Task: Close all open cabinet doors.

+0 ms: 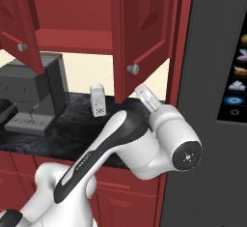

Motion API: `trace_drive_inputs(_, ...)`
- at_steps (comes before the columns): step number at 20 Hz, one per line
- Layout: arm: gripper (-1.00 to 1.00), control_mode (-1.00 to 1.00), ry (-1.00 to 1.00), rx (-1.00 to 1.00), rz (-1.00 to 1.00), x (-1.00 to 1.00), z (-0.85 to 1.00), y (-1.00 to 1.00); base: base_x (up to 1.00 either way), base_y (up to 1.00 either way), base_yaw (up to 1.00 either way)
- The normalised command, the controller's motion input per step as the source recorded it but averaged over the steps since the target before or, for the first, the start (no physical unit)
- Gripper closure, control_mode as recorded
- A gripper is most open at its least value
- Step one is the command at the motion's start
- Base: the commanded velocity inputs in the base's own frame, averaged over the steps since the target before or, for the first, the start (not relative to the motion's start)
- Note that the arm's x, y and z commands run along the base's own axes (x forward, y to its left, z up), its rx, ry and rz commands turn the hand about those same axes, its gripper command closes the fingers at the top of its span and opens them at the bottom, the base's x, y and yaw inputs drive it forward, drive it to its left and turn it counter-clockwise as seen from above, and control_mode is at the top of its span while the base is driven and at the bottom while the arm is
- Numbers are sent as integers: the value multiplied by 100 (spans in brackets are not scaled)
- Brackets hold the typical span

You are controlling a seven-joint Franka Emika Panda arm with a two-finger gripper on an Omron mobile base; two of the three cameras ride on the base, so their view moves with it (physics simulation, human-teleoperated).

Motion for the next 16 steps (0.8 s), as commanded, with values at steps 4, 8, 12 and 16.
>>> trace_drive_inputs(4, -100, -100, 0, 12, 0, 45, 7, 1, 0, 0, 0)
trace_drive_inputs(8, -100, -100, -1, 9, 0, 28, 9, 12, 0, 0, 0)
trace_drive_inputs(12, -100, -100, -3, 4, -4, 16, 2, 27, 0, 0, 0)
trace_drive_inputs(16, -100, -100, -1, 6, -3, 11, 4, 14, 0, 0, 0)
